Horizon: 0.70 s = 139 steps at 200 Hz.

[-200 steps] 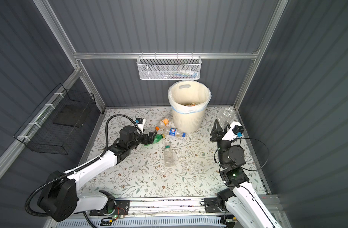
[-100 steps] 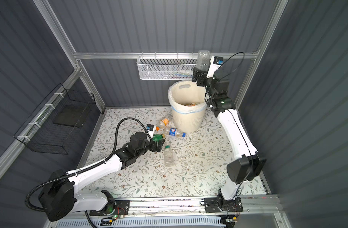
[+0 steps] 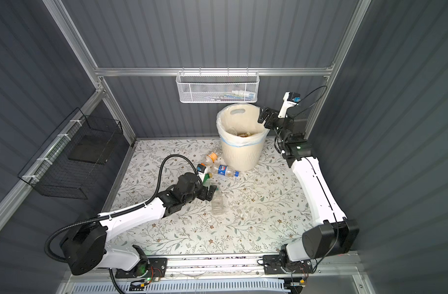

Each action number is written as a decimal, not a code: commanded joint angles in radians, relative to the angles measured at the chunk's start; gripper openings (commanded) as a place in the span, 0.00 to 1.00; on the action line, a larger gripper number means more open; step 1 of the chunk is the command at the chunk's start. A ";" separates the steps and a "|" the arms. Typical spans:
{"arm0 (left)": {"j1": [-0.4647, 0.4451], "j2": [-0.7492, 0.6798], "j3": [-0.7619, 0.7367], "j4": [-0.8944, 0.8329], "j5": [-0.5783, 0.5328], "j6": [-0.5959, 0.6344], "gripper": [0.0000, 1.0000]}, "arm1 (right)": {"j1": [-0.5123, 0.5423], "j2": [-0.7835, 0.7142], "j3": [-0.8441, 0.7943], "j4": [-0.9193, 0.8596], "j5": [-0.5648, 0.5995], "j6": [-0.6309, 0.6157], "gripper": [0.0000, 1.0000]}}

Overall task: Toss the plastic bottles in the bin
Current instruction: 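Grasp the green-label clear bottle with the left gripper while the right arm draws back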

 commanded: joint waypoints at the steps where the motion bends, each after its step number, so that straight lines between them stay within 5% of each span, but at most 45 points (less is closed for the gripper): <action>1: -0.036 0.042 0.048 -0.054 -0.017 -0.068 0.99 | -0.017 -0.029 -0.087 0.038 -0.005 0.030 0.99; 139: -0.084 0.296 0.187 -0.177 0.101 -0.269 0.85 | -0.097 -0.225 -0.420 0.023 0.031 0.076 0.99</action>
